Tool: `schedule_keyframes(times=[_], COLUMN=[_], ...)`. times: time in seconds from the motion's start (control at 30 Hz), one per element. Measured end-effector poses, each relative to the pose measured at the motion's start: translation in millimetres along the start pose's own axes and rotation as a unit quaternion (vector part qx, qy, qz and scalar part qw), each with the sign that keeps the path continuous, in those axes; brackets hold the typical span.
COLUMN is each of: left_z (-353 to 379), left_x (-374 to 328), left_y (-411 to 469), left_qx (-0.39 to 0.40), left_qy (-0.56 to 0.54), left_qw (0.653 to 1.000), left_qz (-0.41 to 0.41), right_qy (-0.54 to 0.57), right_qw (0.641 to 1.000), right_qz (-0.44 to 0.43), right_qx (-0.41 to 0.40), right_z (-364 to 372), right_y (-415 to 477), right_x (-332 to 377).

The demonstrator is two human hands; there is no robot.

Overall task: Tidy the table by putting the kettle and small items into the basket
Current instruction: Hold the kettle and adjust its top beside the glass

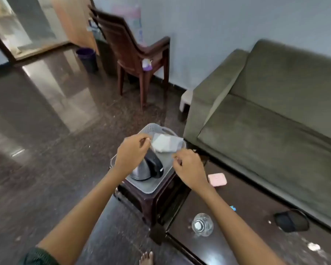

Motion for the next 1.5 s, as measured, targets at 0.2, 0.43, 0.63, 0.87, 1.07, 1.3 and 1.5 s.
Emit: schedule_keyframes(times=[0.2, 0.43, 0.63, 0.87, 1.07, 1.3, 1.5], left_z=[13.2, 36.6, 45.0, 45.5, 34.7, -2.2, 12.1], left_x=[122.6, 182.2, 188.4, 192.0, 193.6, 152.4, 75.0], left_y=[-2.5, -0.5, 9.8, 17.5, 25.5, 29.3, 31.1], left_qx=[0.022, 0.022, 0.024, 0.034, -0.01, -0.13, -0.106], left_qy=[-0.114, -0.185, -0.211, -0.201, -0.244, -0.272, -0.281], left_qw=[0.987, 0.968, 0.963, 0.964, 0.958, 0.951, 0.954], left_qz=[-0.114, -0.167, -0.169, -0.169, -0.153, -0.074, 0.01], right_qy=[0.124, 0.117, 0.229, 0.217, 0.271, 0.267, 0.256], right_qw=[0.974, 0.972, 0.932, 0.945, 0.932, 0.954, 0.96], right_qz=[0.088, 0.153, 0.227, 0.216, 0.234, 0.14, 0.108], right_qx=[0.167, 0.137, 0.169, 0.117, 0.066, 0.007, -0.036], right_z=[105.3, 129.8, 146.3, 149.0, 146.7, 62.2, -25.9], right_y=[47.2, 104.1, 120.7, 123.2, 115.0, 73.7, -4.1], right_x=[-33.8, -52.0, -68.8, -71.8, -69.6, -42.1, -47.8])
Point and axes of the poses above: each hand's wrist, its own y-axis towards the middle knuckle, its own z-axis out of the palm, x = y × z, the point moved 8 cm from there along y, towards the middle knuckle, and after that the axes turned 14 degrees about x, right-handed, at the moved point
